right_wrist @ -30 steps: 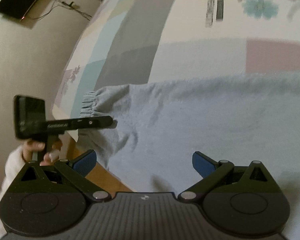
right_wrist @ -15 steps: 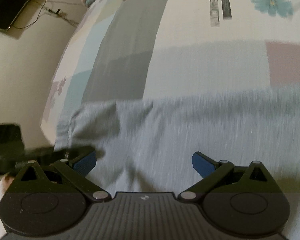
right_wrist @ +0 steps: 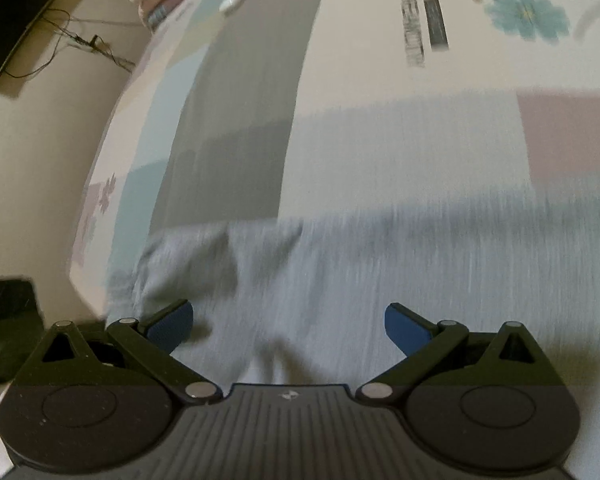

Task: Fold clothes

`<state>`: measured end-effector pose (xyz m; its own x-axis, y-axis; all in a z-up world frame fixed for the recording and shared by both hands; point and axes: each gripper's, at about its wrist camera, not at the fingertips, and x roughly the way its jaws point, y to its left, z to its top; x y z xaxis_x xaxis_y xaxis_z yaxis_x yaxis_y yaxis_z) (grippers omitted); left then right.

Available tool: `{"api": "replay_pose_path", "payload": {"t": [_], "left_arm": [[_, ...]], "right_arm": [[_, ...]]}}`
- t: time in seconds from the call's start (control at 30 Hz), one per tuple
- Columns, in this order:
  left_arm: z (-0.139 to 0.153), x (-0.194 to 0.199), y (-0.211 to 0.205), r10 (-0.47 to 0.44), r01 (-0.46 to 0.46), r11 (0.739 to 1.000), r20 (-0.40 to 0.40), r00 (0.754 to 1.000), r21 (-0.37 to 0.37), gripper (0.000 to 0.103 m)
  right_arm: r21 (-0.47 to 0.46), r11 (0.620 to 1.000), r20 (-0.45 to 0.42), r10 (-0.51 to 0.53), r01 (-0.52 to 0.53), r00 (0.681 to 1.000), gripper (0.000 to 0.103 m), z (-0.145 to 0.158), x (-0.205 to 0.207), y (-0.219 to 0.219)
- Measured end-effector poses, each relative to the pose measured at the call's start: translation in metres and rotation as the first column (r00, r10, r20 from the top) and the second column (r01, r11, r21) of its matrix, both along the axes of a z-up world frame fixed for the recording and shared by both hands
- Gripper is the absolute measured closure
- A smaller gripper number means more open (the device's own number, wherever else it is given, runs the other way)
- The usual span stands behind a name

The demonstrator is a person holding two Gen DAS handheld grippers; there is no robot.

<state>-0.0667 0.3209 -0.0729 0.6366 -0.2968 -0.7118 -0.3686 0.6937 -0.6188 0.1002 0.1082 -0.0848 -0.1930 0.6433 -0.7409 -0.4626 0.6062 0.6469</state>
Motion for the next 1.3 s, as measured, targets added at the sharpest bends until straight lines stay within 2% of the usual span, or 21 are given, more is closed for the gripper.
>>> {"api": "replay_pose_path", "payload": {"t": [0.1,0.3,0.37,0.5,0.63,0.77,0.9,1.07,1.3], "left_arm": [[0.002,-0.001,-0.003,0.003,-0.003,1.000,-0.001,1.000,0.006,0.084],[0.008,-0.003,-0.008,0.004,-0.004,1.000,0.000,1.000,0.025,0.084],[0.011,-0.003,-0.009,0.003,-0.004,1.000,0.003,1.000,0.026,0.084],[0.017,-0.002,-0.013,-0.006,0.005,0.999,0.007,1.000,0.037,0.084],[0.026,0.004,-0.020,-0.028,0.028,0.998,0.009,1.000,0.056,0.084],[0.037,0.015,-0.028,-0.055,0.055,0.997,0.013,0.998,0.055,0.084],[0.051,0.028,-0.041,-0.085,0.084,0.996,0.025,0.996,0.043,0.084],[0.068,0.050,-0.064,-0.129,0.128,0.991,0.026,0.991,0.047,0.084],[0.082,0.090,-0.101,-0.186,0.186,0.982,0.016,0.982,0.047,0.084]], "right_arm": [[-0.049,0.999,-0.083,0.003,-0.007,0.997,0.000,-0.007,-0.018,-0.012],[-0.137,0.990,-0.166,0.011,-0.034,0.986,0.000,-0.012,-0.048,-0.025],[-0.150,0.988,-0.169,0.011,-0.037,0.986,0.000,-0.010,-0.050,-0.028],[-0.140,0.990,-0.073,-0.033,0.023,0.997,0.000,0.012,-0.040,-0.040],[-0.116,0.990,0.064,-0.074,0.081,0.995,0.000,0.043,-0.021,-0.064],[-0.106,0.987,0.189,-0.099,0.121,0.977,0.000,0.062,-0.013,-0.101],[-0.109,0.983,0.306,-0.112,0.151,0.945,0.000,0.073,-0.012,-0.131],[-0.107,0.981,0.376,-0.112,0.164,0.920,0.000,0.078,-0.014,-0.166],[-0.103,0.980,0.397,-0.117,0.171,0.910,0.000,0.074,-0.014,-0.192]]}}
